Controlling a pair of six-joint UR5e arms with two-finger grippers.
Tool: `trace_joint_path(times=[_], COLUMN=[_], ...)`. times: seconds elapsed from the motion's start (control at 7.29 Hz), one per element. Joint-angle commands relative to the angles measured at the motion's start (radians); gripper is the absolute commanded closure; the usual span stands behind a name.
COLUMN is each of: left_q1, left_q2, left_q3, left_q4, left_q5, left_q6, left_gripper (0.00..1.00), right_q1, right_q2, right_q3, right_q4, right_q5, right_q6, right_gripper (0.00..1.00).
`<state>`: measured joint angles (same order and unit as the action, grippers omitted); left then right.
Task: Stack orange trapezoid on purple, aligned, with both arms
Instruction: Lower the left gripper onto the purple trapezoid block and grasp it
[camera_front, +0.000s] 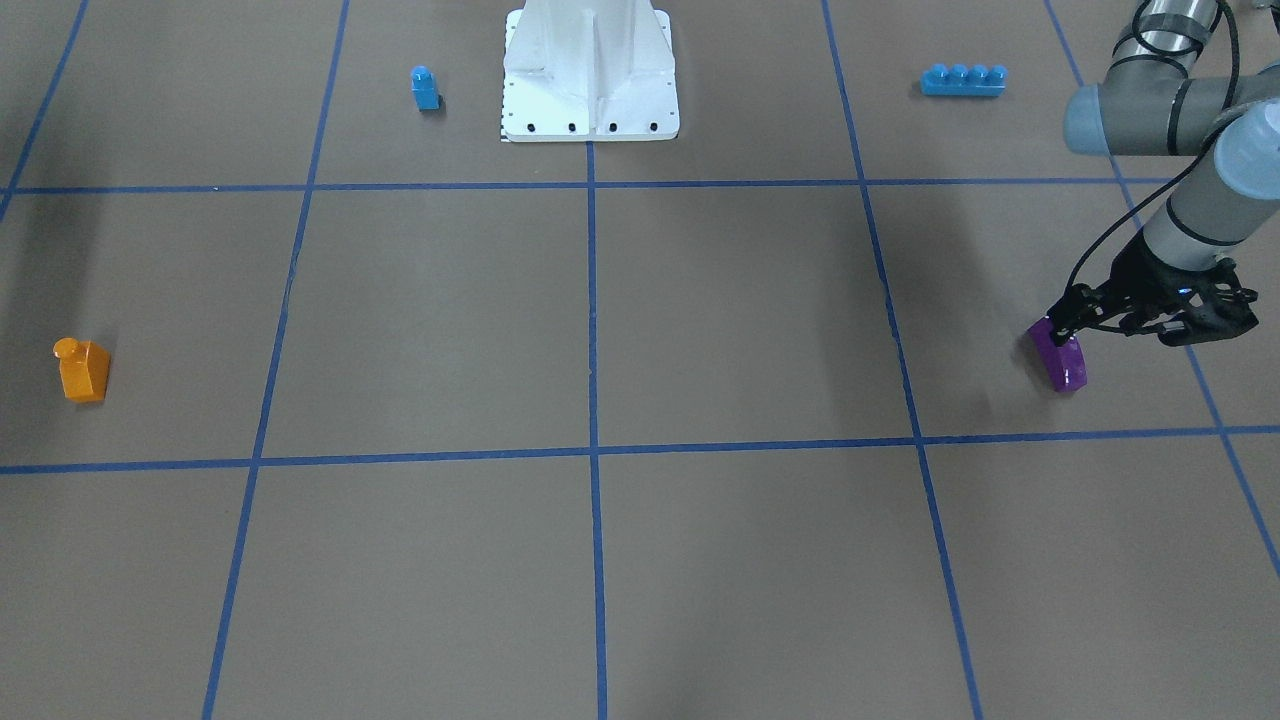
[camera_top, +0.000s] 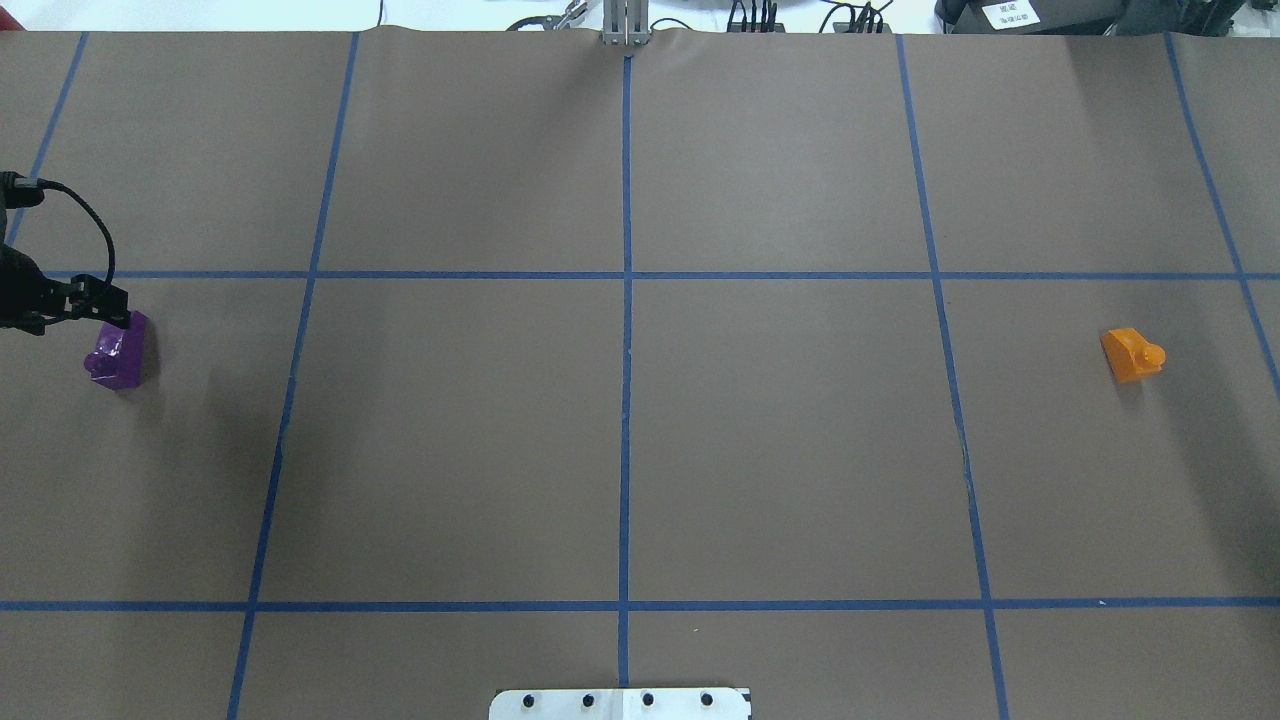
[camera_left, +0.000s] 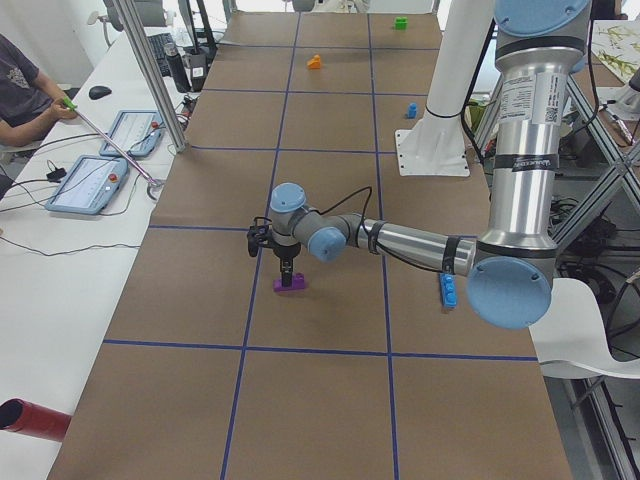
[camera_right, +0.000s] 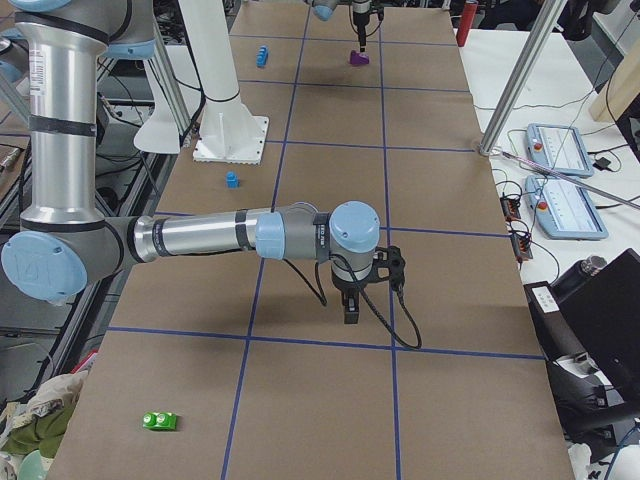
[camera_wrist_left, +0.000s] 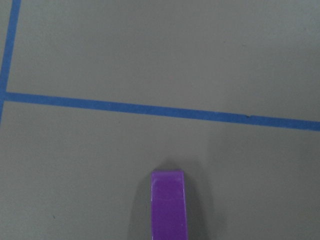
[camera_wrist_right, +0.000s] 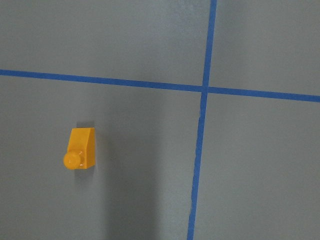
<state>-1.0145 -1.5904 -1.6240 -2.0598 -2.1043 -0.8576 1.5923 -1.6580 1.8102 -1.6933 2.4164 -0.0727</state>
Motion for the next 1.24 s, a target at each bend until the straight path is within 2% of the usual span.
trace_joint_path(times=[0.0, 0.41, 0.55, 0.69, 0.82, 0.96, 1.1], left_q1=[0.017, 0.046, 0.059, 0.062, 0.063, 0.063, 0.063], left_q2=[-0.008, -0.008, -0.008, -0.008, -0.008, -0.008, -0.007], left_q3=[0.093, 0.087, 0.084, 0.084, 0.084, 0.082, 0.075], left_q4=[-0.106, -0.106, -0.105, -0.105, -0.102, -0.099, -0.097], left_q5=[0.004, 0.004, 0.004, 0.004, 0.004, 0.004, 0.003], left_q6=[-0.009, -0.012, -0.012, -0.012, -0.012, -0.011, -0.009], left_gripper=[0.0, 0.01, 0.08, 0.26, 0.53, 0.85, 1.0], right_q1=[0.0, 0.0, 0.0, 0.0, 0.0, 0.0, 0.0], right_q2=[0.003, 0.006, 0.006, 0.006, 0.006, 0.006, 0.006], right_q3=[0.0, 0.0, -0.002, -0.002, -0.002, -0.002, -0.002], right_q4=[0.0, 0.0, 0.0, 0.0, 0.0, 0.0, 0.0], right_q5=[0.001, 0.003, 0.001, 0.001, 0.003, 0.007, 0.015], right_q6=[0.001, 0.001, -0.001, 0.001, 0.001, 0.001, 0.001], right_gripper=[0.0, 0.0, 0.0, 0.0, 0.0, 0.0, 0.0])
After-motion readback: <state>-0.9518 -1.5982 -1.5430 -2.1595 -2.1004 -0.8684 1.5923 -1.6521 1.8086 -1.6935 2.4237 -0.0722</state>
